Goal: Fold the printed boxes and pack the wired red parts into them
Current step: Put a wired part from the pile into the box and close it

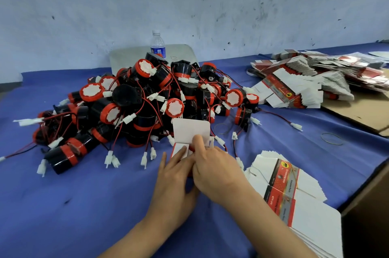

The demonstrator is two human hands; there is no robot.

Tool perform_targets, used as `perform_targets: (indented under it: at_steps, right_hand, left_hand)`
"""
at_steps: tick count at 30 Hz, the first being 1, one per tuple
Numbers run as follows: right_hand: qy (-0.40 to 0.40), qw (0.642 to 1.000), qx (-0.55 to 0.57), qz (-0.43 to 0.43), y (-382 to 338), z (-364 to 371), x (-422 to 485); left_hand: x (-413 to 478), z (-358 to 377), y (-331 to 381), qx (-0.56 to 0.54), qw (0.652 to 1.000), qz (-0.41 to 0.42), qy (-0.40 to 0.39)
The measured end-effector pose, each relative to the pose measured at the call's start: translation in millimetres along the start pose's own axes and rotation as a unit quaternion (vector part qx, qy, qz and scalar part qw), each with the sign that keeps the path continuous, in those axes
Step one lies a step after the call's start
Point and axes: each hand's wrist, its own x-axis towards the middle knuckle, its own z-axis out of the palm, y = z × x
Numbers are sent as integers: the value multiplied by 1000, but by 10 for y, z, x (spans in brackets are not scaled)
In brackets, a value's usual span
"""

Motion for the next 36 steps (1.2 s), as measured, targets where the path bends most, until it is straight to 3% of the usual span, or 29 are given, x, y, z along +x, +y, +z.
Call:
perform_targets:
  at_steps: [5, 9, 11, 17, 23, 30, 33, 36]
  right_hand:
    - [-7, 999, 44, 4, 54, -21, -17]
    - [132, 982, 129, 43, 82, -119, -19]
    - [153, 961, 217, 82, 140, -140, -5]
    - [133, 950, 268, 84, 234, -125, -4]
    - [129, 941, 295, 105, 301, -145, 11]
    - [77, 961, 260, 60, 315, -163, 14]
    - [22, 974, 226, 17, 312, -194, 23]
    - [-13, 984, 175, -3, 330, -223, 47]
  left_hand:
    - [6, -5, -17, 21, 998, -1, -51]
    - [18, -8, -21, 50, 996, 1, -69]
    - [19, -8, -25, 48, 996, 0, -74]
    - [-2, -17, -24, 5, 999, -1, -52]
    - [8, -21, -23, 38, 997, 34, -54]
    - [118, -50, 28, 207, 973, 93, -49]
    - [148, -22, 24, 171, 981, 70, -61]
    - [124, -18, 9, 70, 997, 44, -7]
